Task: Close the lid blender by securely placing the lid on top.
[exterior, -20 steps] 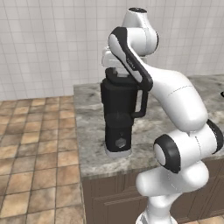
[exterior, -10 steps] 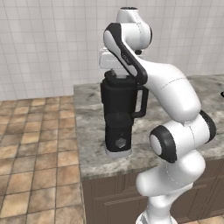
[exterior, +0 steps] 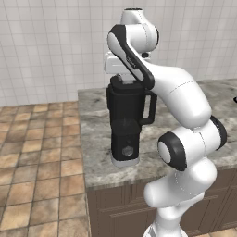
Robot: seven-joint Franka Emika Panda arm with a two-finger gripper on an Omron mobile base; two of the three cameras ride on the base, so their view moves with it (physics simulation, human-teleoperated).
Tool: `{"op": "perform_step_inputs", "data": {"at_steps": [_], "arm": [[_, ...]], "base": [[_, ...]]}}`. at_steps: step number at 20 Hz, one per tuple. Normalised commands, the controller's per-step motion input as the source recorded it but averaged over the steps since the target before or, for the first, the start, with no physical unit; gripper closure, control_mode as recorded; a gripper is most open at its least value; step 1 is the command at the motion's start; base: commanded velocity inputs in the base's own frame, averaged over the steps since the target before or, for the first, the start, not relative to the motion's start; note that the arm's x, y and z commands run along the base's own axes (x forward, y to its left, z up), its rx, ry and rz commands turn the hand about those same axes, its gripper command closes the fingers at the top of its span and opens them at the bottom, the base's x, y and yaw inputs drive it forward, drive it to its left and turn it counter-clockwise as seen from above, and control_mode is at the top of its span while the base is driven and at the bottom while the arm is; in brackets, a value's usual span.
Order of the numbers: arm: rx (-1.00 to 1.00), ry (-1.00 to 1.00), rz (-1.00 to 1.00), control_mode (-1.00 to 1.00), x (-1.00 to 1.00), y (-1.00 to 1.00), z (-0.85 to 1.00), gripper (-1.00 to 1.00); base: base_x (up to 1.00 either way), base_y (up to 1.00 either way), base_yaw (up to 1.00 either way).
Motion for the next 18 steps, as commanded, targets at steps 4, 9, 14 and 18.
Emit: {"op": "perform_step_inputs", "data": {"at_steps": [4, 9, 14, 18], "arm": [[0.0, 0.0, 0.0, -1.0, -0.24, 0.02, -0.13, 1.0], [0.0, 0.0, 0.0, -1.0, -0.29, 0.19, 0.0, 1.0], [0.0, 0.04, 0.0, -1.0, -0.22, 0.16, -0.01, 1.0], [0.0, 0.03, 0.0, -1.0, 0.02, 0.05, -0.03, 1.0]], "base": [[0.0, 0.0, 0.0], [0.0, 0.0, 0.0], [0.0, 0.0, 0.0], [0.0, 0.0, 0.0]]}}
